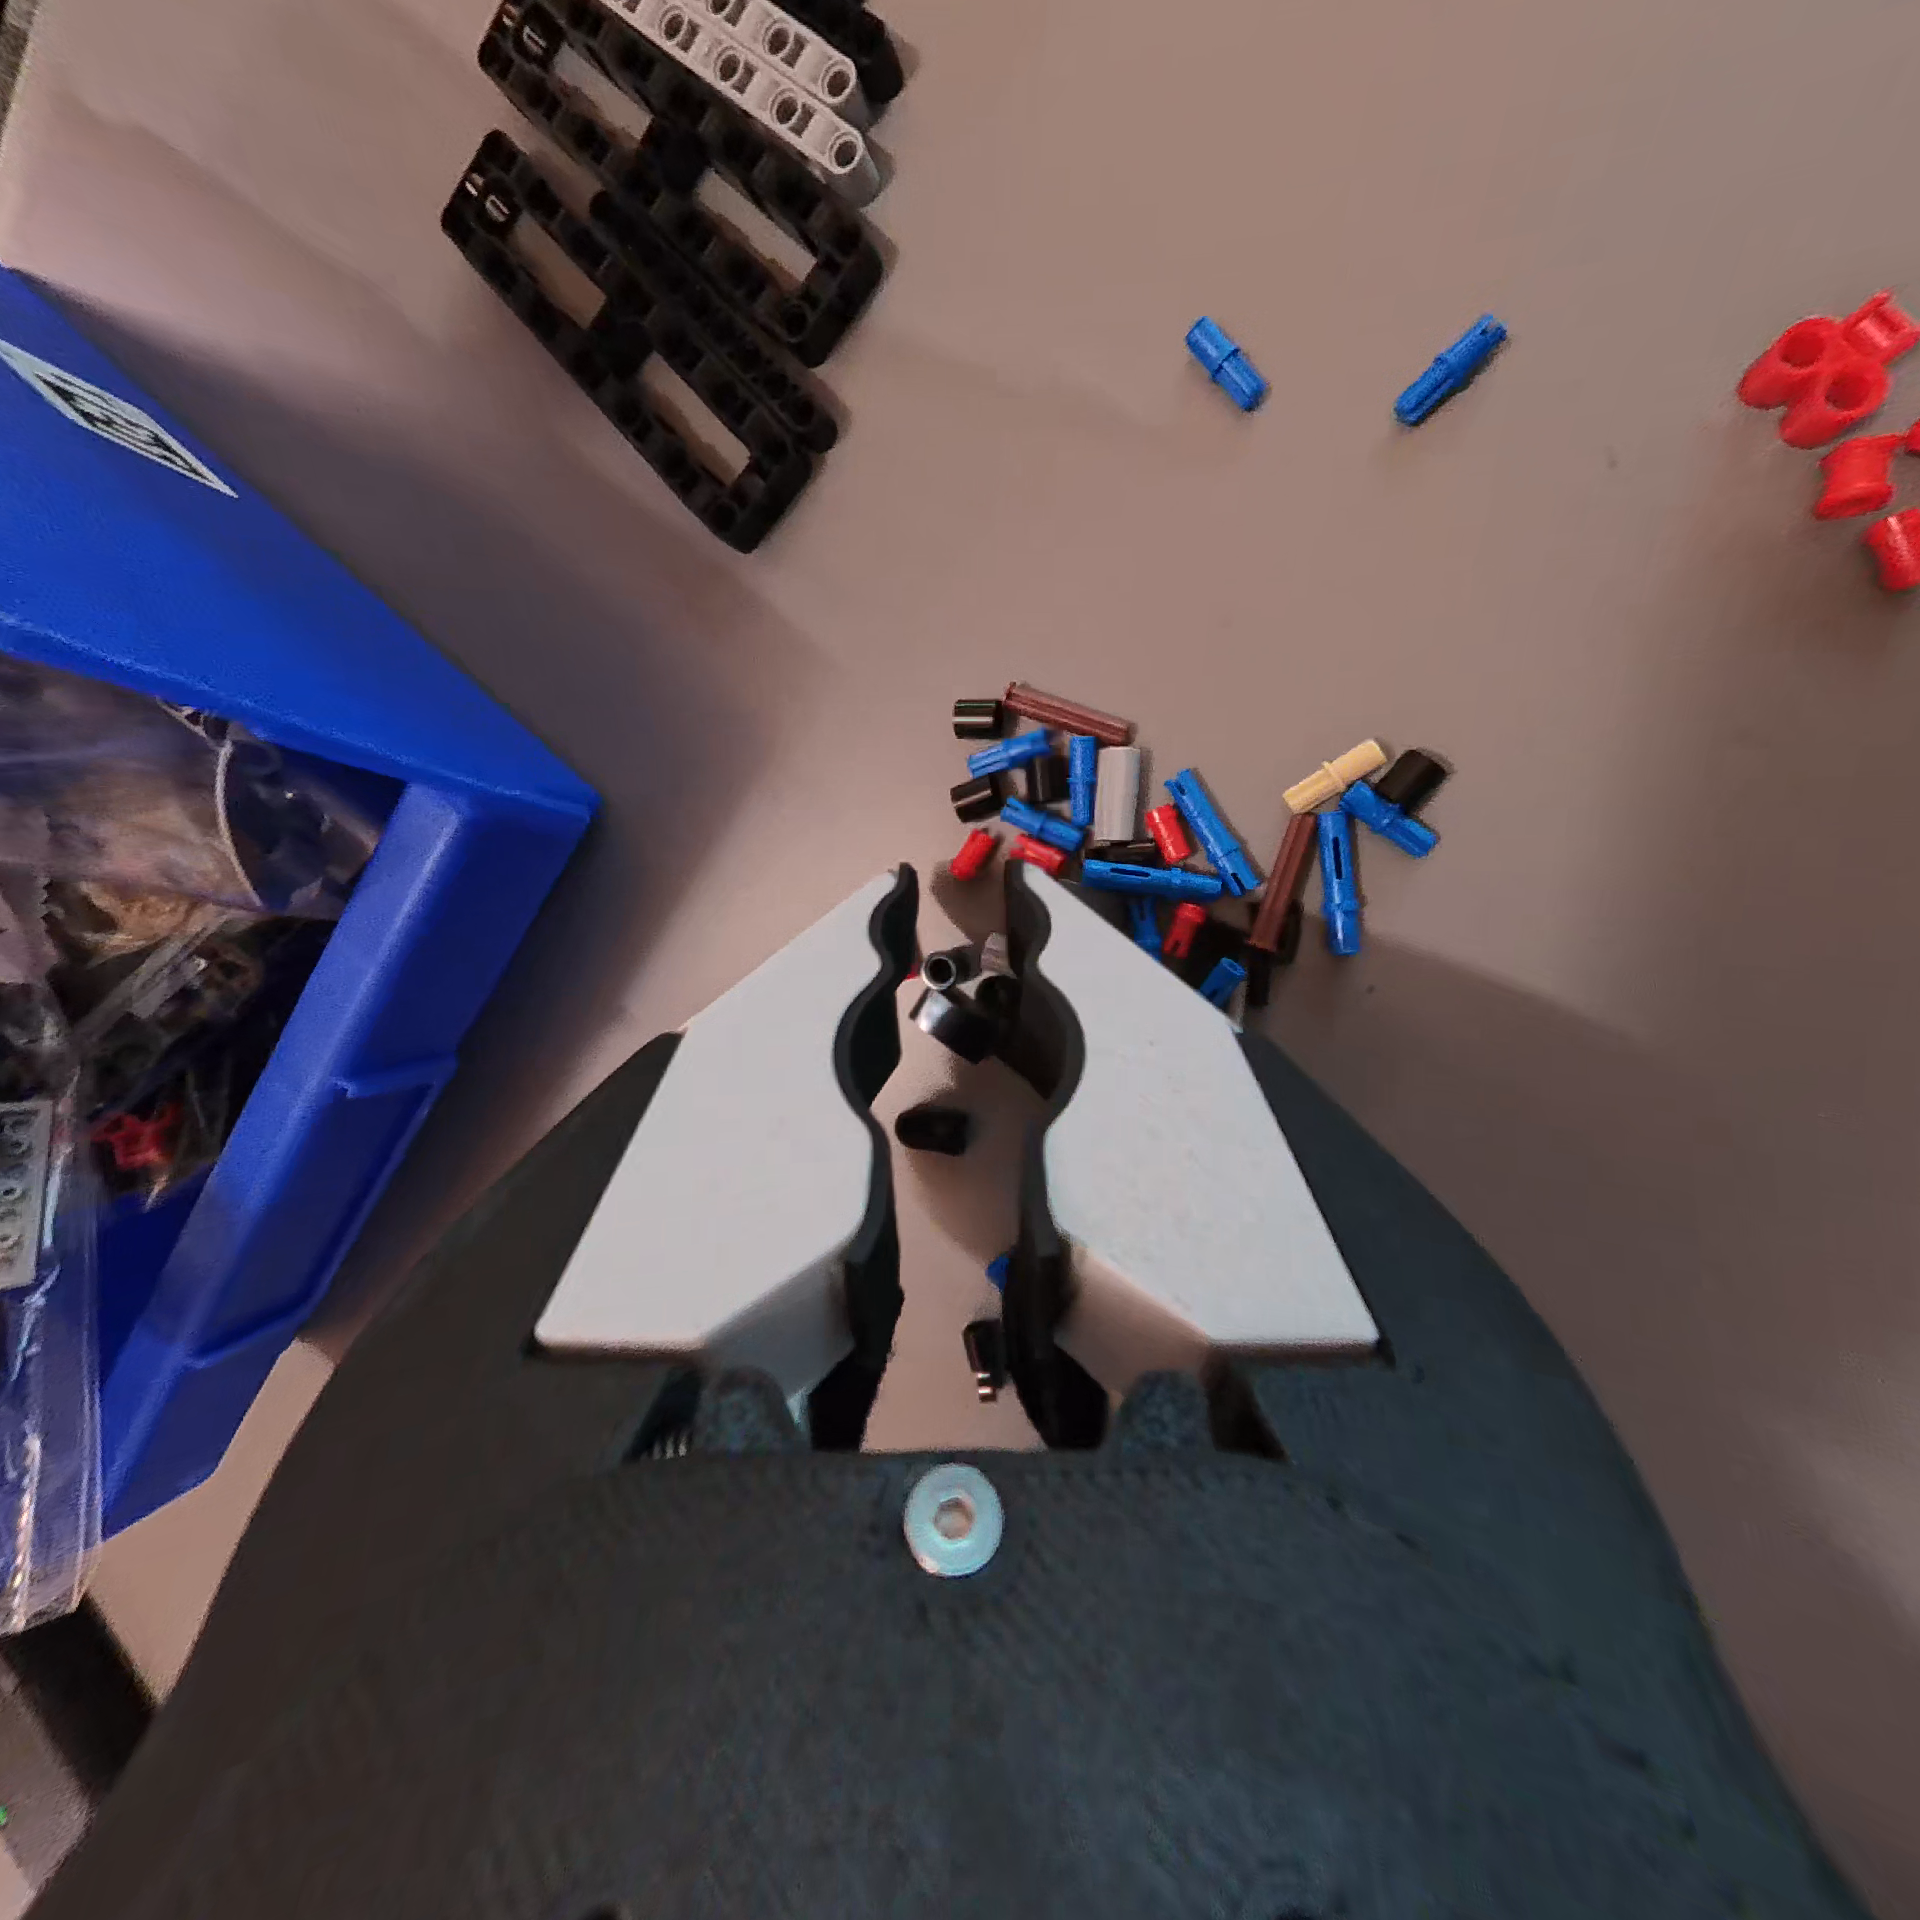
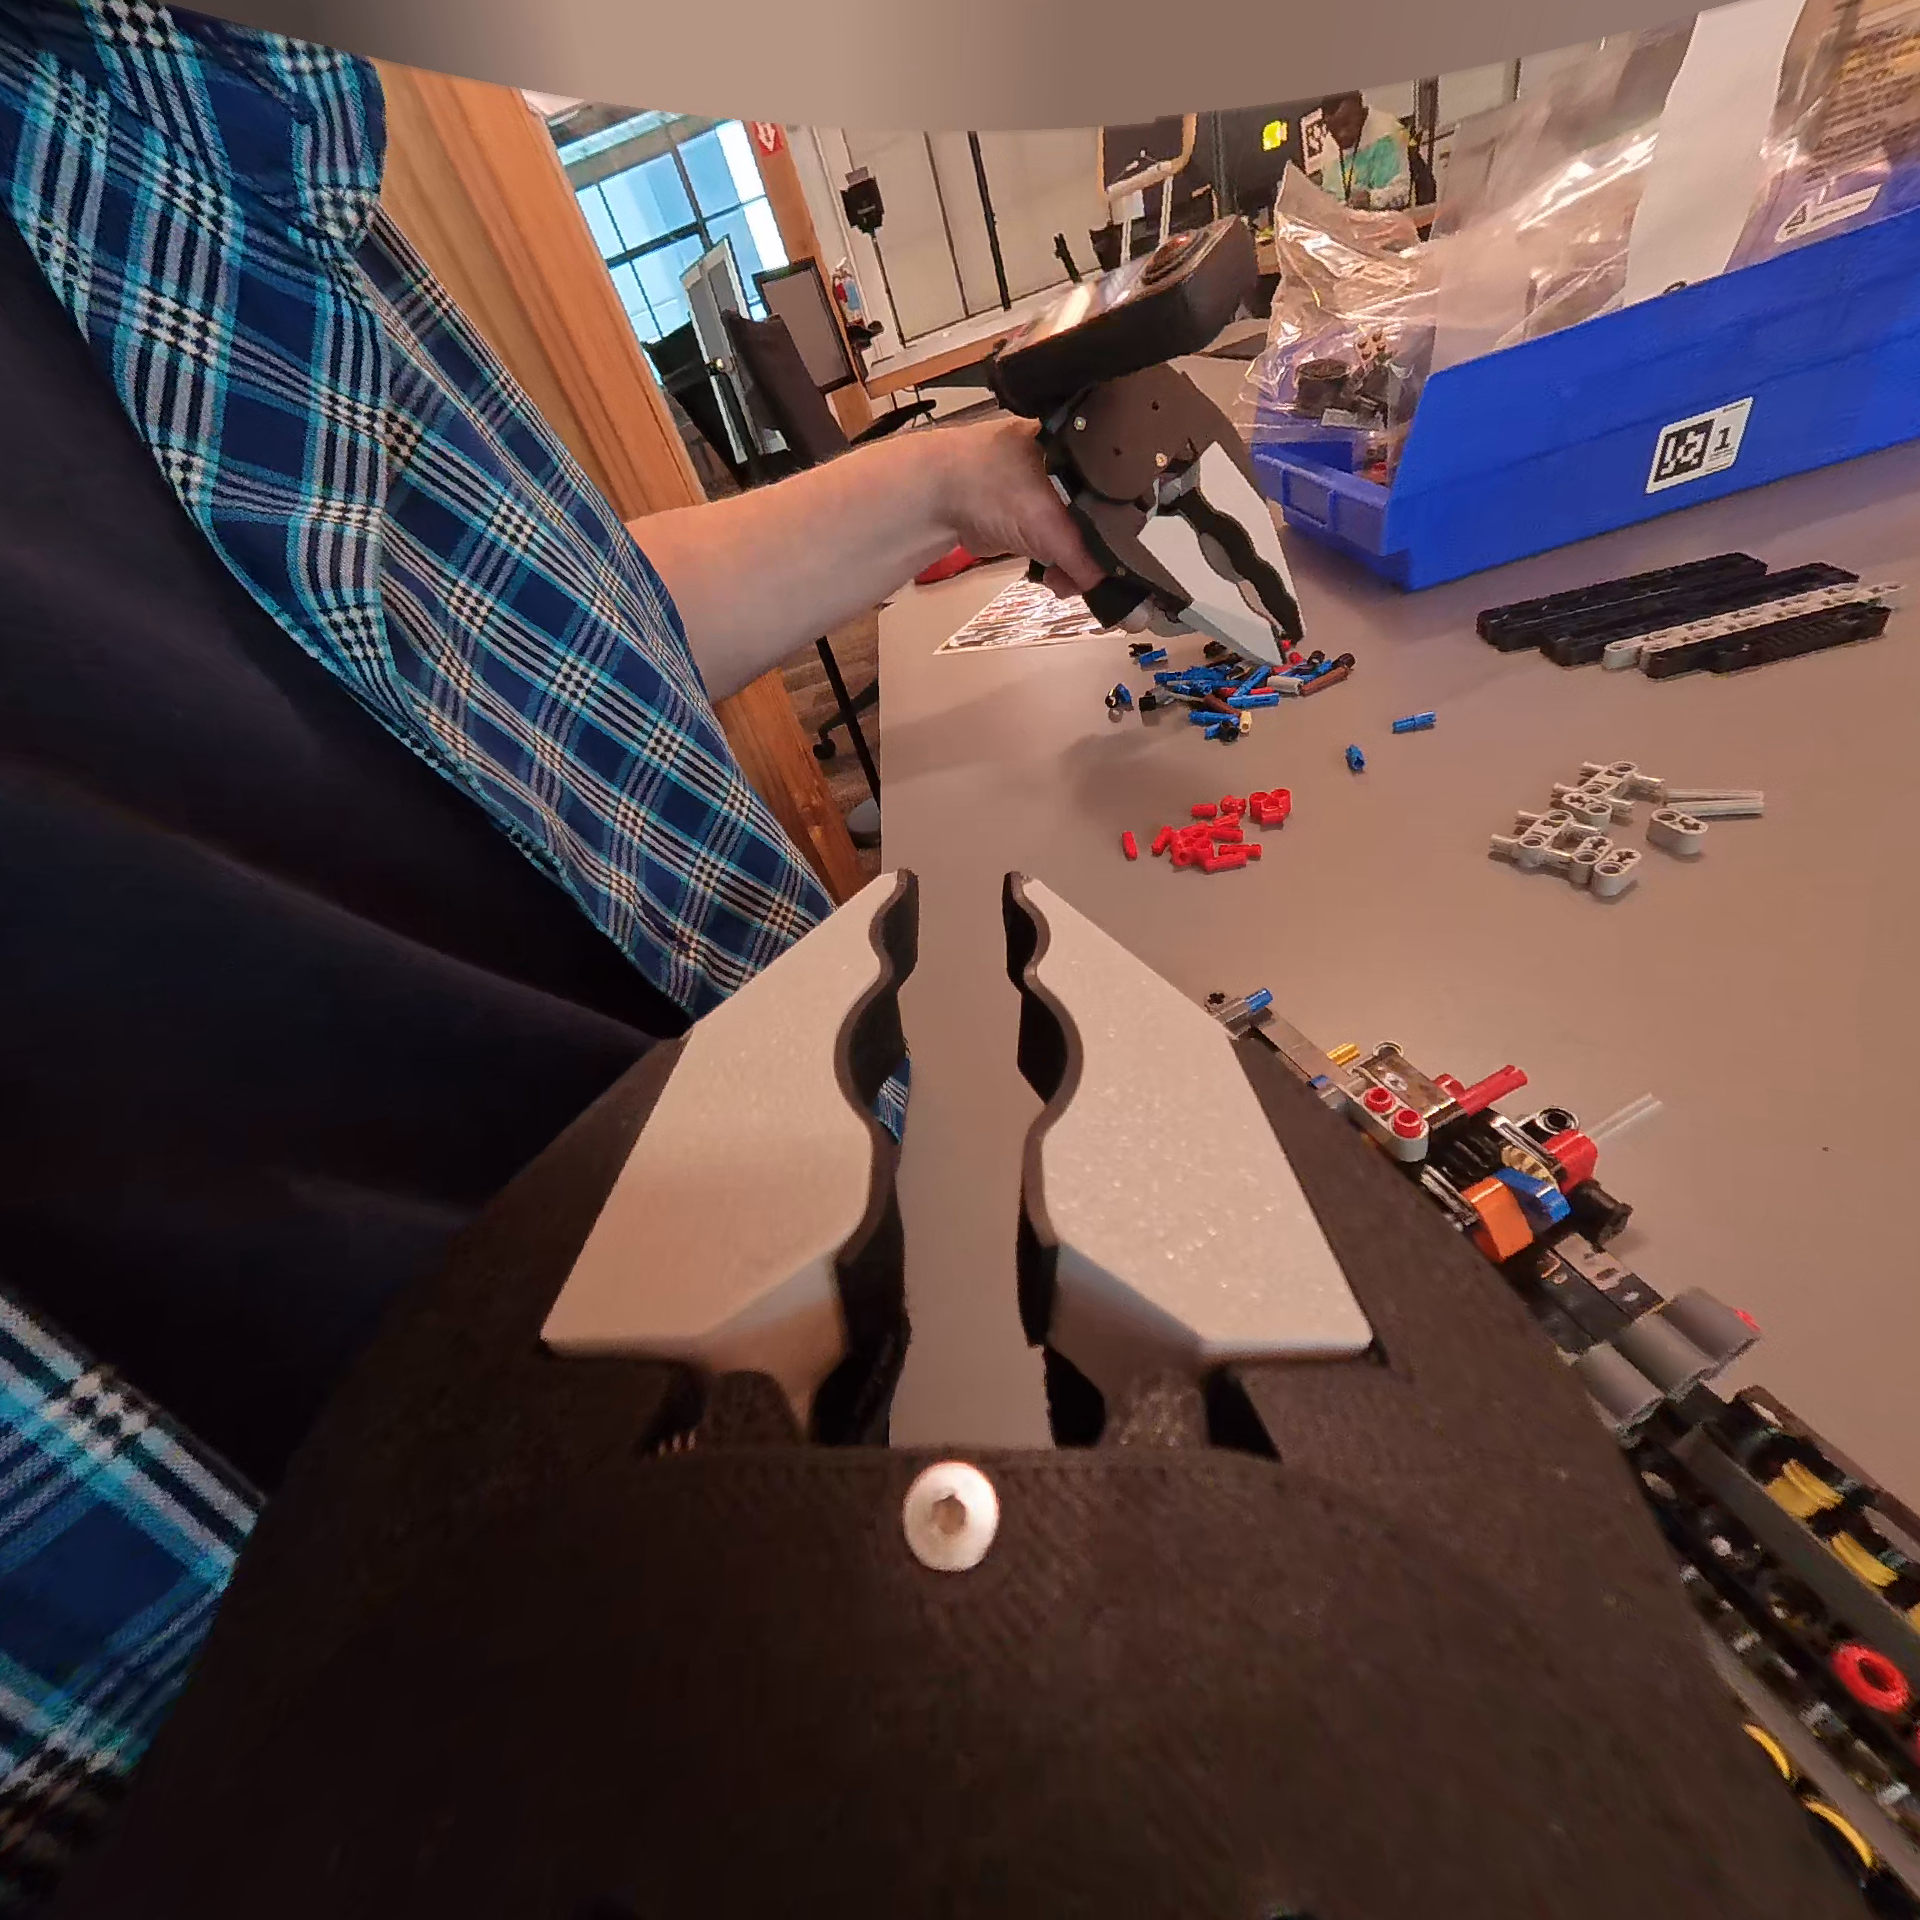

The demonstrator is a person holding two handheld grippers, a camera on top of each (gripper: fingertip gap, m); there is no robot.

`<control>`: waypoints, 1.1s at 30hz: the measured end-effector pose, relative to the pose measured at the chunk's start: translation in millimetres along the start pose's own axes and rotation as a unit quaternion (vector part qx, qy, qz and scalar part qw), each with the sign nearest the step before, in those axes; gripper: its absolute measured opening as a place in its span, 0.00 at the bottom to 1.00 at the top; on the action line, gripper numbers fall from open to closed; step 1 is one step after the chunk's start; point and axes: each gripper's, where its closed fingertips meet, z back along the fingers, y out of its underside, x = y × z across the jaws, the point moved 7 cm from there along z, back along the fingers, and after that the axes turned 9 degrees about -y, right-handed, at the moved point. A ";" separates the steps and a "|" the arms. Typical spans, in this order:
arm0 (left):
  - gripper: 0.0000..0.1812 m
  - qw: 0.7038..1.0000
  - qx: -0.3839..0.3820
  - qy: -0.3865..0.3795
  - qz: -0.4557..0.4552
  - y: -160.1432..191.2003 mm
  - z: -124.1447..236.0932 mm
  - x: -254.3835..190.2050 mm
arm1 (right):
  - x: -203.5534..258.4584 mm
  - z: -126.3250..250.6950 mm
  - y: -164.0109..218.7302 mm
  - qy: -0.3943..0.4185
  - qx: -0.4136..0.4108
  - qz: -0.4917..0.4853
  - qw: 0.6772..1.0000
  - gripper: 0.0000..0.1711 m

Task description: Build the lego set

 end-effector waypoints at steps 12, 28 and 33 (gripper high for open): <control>0.01 0.999 -0.004 0.027 -0.022 -3.6 -5.4 0.4 | -1.6 0.3 0.6 0.000 0.000 -0.002 1.000 0.08; 0.01 0.991 -0.103 0.075 -0.045 -64.0 43.9 -80.2 | 0.4 0.3 -0.7 -0.005 -0.002 0.000 1.000 0.08; 0.01 0.988 -0.102 0.105 -0.045 -64.1 37.0 -99.7 | 2.4 1.1 -2.2 -0.004 -0.003 0.004 1.000 0.08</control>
